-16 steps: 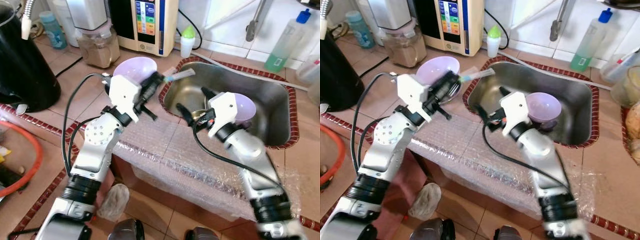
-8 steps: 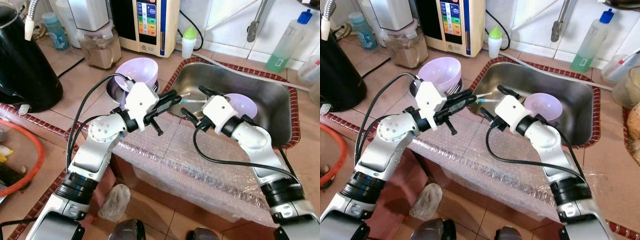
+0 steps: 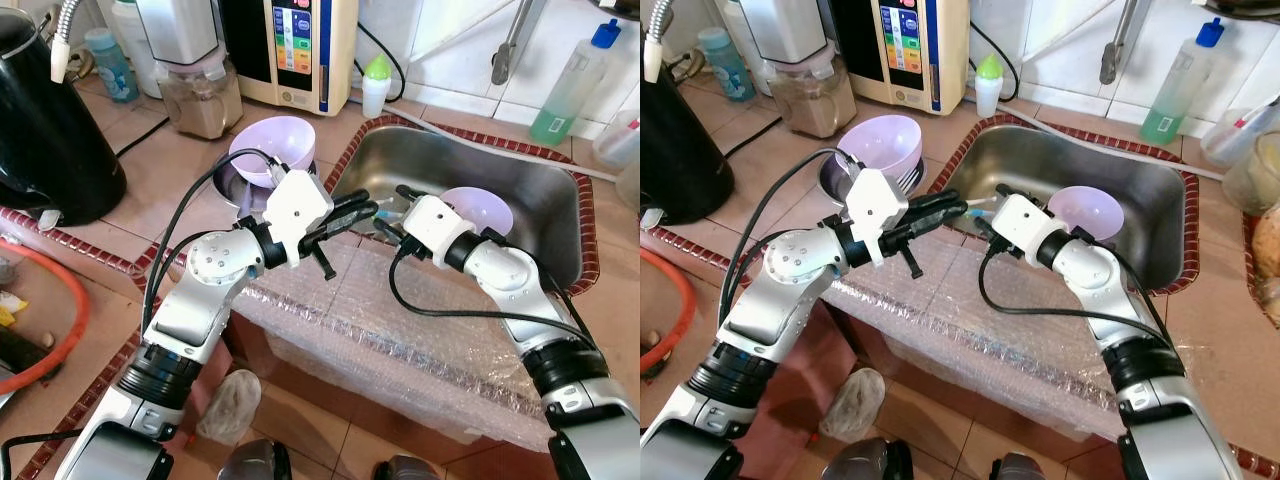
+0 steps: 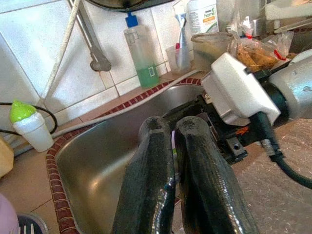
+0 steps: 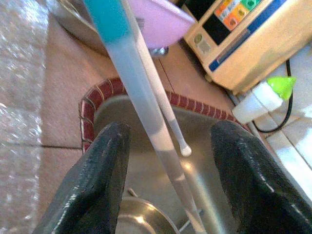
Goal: Kitchen organization
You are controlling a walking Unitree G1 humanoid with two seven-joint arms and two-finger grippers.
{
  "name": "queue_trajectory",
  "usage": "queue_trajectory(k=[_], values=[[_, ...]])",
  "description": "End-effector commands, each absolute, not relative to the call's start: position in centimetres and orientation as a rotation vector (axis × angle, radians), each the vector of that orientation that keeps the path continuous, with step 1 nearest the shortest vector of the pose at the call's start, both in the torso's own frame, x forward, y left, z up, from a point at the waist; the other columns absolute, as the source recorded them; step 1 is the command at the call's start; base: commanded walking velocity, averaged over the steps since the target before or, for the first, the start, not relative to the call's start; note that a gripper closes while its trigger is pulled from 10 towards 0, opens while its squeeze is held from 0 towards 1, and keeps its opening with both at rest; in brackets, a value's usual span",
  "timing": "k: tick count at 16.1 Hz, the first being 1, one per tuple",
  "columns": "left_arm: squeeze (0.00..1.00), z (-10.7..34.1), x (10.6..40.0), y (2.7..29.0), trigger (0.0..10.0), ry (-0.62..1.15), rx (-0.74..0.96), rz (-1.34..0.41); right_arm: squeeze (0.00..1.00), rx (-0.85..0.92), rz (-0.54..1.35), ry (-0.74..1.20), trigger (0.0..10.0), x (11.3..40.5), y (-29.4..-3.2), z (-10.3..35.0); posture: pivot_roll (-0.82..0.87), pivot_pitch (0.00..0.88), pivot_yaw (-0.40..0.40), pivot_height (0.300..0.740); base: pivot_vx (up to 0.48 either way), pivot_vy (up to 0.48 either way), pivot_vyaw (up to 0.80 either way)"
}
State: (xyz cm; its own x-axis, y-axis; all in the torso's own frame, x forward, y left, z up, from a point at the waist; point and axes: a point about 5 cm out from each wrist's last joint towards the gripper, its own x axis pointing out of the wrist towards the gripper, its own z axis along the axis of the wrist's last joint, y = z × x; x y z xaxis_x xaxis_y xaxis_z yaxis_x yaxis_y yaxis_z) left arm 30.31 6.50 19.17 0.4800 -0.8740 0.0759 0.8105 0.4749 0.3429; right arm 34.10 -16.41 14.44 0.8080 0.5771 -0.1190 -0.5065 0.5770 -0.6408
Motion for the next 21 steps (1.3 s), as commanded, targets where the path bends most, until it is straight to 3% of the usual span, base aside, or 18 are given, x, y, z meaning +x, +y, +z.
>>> queue_trajectory(k=[1, 10, 18, 20, 21], values=[[0.0, 19.5, 30.2, 6.6, 0.0, -0.265, 0.328, -1.054, 0.0, -0.733, 0.617, -0.112, 0.0, 34.6, -16.3, 14.7, -0.08, 0.015, 0.036, 0.74, 0.0, 0.0, 0.0], [0.0, 19.9, 30.7, 7.5, 0.0, -0.268, 0.358, -1.009, 0.0, -0.658, 0.524, -0.063, 0.0, 36.3, -15.8, 14.2, -0.02, 0.0, 0.014, 0.74, 0.0, 0.0, 0.0], [0.0, 18.4, 31.1, 8.3, 0.0, -0.23, 0.366, -0.956, 0.0, -0.554, 0.6, -0.195, 0.0, 35.1, -14.5, 14.9, -0.02, 0.0, 0.002, 0.74, 0.0, 0.0, 0.0], [0.0, 17.9, 31.2, 8.1, 1.9, -0.222, 0.362, -0.948, 0.0, -0.558, 0.602, -0.199, 0.0, 34.8, -14.7, 14.6, -0.04, 0.0, 0.022, 0.74, 0.0, 0.0, 0.0], [0.0, 17.6, 31.3, 8.1, 9.7, -0.221, 0.376, -0.934, 0.0, -0.562, 0.586, -0.185, 0.0, 34.7, -15.0, 14.2, -0.04, 0.0, 0.015, 0.74, 0.0, 0.0, 0.0]])
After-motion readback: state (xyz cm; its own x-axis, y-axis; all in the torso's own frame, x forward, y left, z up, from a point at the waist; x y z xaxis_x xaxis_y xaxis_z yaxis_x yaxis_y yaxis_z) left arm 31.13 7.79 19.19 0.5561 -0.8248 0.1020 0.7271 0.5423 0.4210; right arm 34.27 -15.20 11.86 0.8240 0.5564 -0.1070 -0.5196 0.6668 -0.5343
